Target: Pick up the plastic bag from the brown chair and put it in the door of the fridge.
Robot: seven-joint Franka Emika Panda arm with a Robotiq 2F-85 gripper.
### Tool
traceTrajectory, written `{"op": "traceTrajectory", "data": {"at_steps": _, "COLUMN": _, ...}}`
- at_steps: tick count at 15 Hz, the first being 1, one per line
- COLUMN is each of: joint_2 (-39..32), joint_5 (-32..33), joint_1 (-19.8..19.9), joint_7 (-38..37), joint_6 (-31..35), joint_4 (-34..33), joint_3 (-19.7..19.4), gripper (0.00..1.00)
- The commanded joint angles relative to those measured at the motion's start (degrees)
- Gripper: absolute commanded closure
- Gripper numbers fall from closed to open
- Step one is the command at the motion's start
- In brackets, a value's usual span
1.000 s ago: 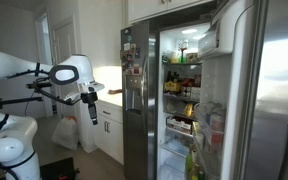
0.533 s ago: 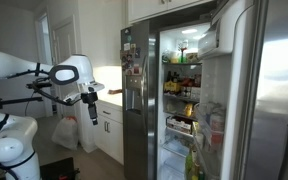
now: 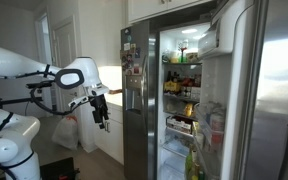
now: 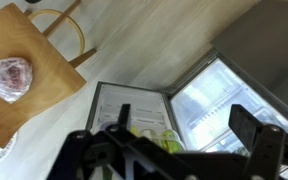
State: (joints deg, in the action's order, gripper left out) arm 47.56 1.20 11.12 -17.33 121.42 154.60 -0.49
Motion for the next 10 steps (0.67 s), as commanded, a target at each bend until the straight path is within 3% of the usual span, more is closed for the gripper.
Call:
{"op": "traceTrajectory", "data": {"at_steps": 1, "joint_2": -5.73, "joint_5": 0.26, "joint_1": 3.46, "joint_7": -5.83, "joint_6": 2.68, "joint_4": -2.95, "joint_3": 1.56, "gripper": 0.0}}
{"op": "traceTrajectory", "data": {"at_steps": 10, "joint_2": -14.09, "joint_5": 2.33, "joint_1": 7.99, "joint_7": -11.92, "joint_6": 8.85, "joint_4": -6.46, "joint_3": 1.36, "gripper": 0.0}}
